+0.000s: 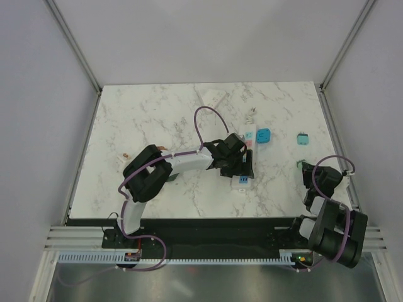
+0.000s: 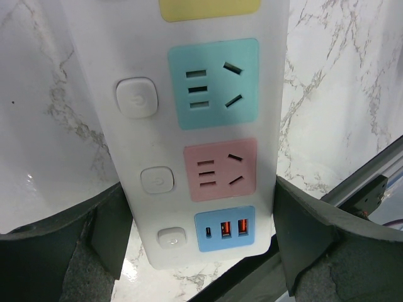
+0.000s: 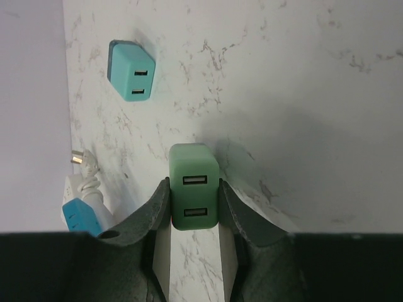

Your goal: Pull the plug off the socket

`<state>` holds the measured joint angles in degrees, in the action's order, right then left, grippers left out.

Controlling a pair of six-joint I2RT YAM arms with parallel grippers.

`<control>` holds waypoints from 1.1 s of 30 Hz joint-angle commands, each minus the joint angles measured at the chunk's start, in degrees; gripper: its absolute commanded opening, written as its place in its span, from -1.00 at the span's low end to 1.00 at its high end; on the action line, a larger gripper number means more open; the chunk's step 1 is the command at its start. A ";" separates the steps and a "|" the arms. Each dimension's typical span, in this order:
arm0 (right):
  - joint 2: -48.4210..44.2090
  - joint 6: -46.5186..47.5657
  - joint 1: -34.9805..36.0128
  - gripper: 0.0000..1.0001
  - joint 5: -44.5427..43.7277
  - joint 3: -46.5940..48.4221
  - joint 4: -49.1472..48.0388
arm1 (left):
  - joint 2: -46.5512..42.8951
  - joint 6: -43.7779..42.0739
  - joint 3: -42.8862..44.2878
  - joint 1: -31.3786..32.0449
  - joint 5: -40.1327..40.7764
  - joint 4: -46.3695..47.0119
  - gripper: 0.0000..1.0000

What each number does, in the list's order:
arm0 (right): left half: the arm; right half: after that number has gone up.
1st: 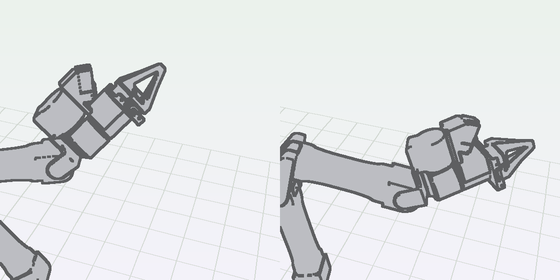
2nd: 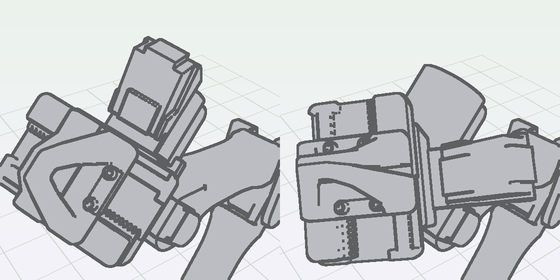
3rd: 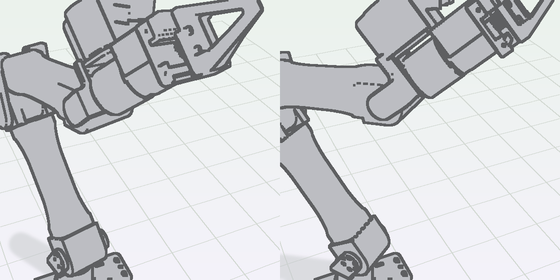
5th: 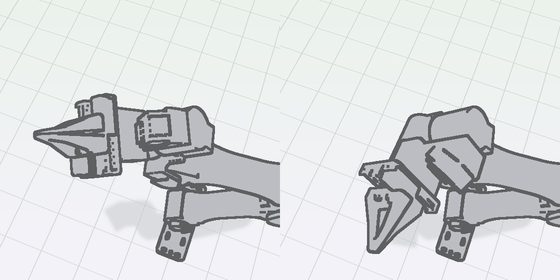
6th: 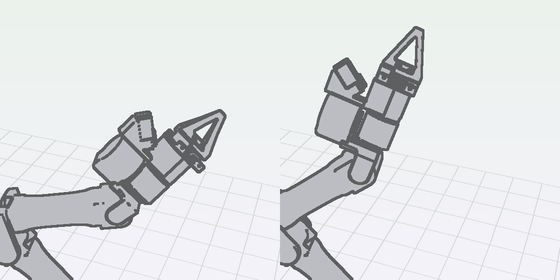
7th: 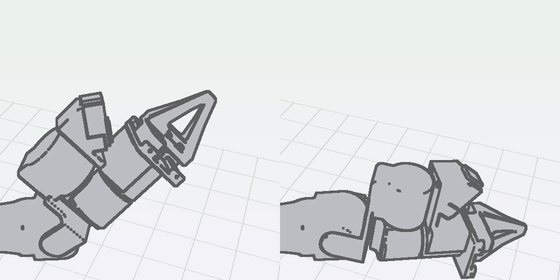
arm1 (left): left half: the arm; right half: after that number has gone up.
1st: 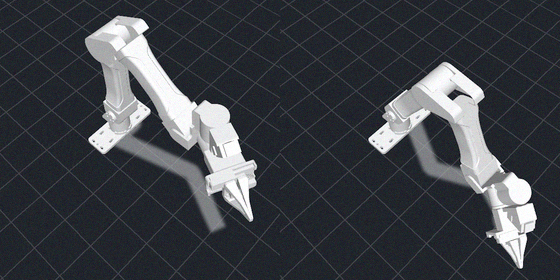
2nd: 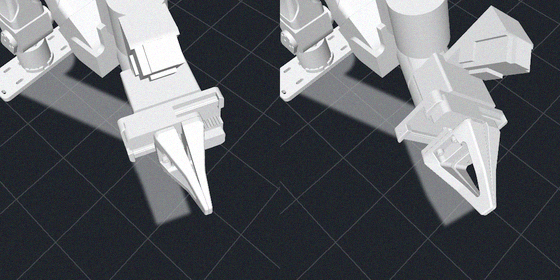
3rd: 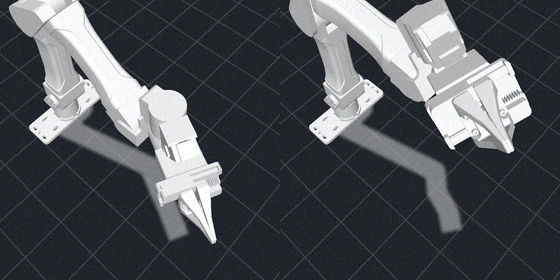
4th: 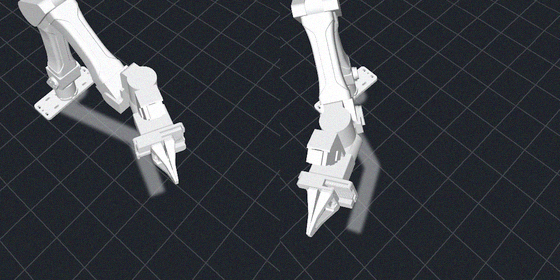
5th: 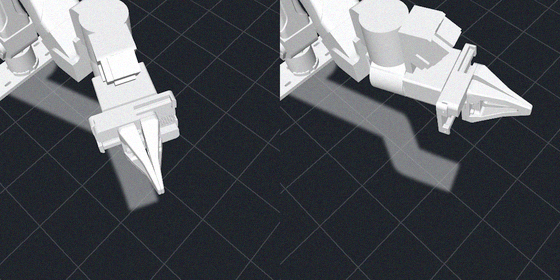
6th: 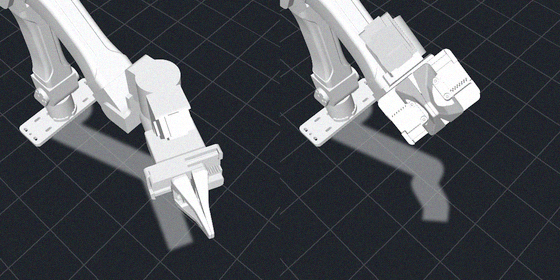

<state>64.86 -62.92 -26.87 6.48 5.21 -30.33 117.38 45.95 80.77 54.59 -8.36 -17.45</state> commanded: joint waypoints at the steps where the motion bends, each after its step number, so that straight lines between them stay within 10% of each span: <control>1: 5.17 -2.38 -0.20 -1.00 -3.23 0.50 -15.00 | 5.31 -0.51 -2.64 -0.18 1.33 -6.45 -0.95; 16: 32.78 -7.75 -0.20 -0.95 -0.16 2.87 -41.11 | 5.14 -0.43 -2.37 -0.27 1.42 -7.07 -0.96; 23: 37.18 -7.31 -0.20 -0.57 2.48 3.58 -44.47 | 5.66 -0.25 -1.85 -0.27 1.07 -7.24 -0.95; 33: 26.38 -3.62 -0.20 0.50 0.82 4.10 -27.98 | 5.49 0.19 -1.93 -0.18 1.06 -7.33 -0.95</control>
<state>94.76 -69.12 -26.85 8.67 9.06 -66.59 117.60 45.95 81.17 54.41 -9.10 -17.89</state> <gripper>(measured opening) 0.739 0.878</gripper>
